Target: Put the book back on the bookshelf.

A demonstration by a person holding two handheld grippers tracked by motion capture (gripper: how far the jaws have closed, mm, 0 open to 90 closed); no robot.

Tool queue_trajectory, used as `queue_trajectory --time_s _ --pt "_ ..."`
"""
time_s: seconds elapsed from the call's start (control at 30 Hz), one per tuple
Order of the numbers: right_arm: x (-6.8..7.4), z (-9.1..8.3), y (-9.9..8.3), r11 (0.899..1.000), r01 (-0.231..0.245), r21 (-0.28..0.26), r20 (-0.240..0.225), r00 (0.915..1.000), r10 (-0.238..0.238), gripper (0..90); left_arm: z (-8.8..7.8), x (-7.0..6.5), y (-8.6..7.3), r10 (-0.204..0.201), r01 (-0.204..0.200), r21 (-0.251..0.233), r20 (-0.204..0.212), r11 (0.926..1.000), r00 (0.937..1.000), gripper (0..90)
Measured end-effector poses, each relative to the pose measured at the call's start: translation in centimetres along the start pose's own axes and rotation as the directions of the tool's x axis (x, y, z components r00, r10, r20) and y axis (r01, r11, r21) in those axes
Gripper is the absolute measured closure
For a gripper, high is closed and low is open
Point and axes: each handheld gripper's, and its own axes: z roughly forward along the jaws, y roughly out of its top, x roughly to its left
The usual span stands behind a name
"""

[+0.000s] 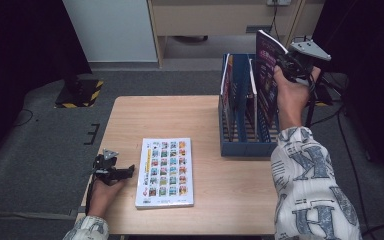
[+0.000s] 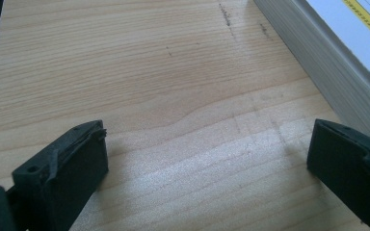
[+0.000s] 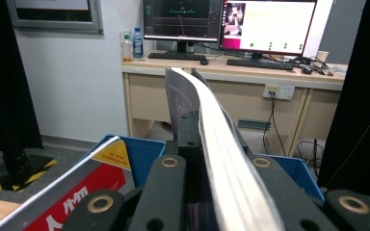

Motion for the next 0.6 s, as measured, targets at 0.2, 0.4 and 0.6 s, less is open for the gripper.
queue_trajectory --time_s 0.2,0.4,0.6 --pt "0.0 0.3 -1.3 1.000 -0.008 -0.002 0.001 1.0000 0.008 83.9 0.1 0.0 0.0 -0.001 0.001 -0.002 0.001 1.0000 1.0000 0.0" --pt "0.1 0.6 -3.0 1.000 -0.011 0.015 -0.008 0.9999 0.011 83.9 0.1 0.0 0.1 -0.001 0.001 -0.002 -0.001 1.0000 1.0000 0.0" --pt "-0.1 1.0 -4.3 0.999 -0.026 0.022 -0.019 0.9995 0.026 83.7 0.1 0.0 0.1 -0.002 0.002 -0.002 -0.002 1.0000 1.0000 0.0"
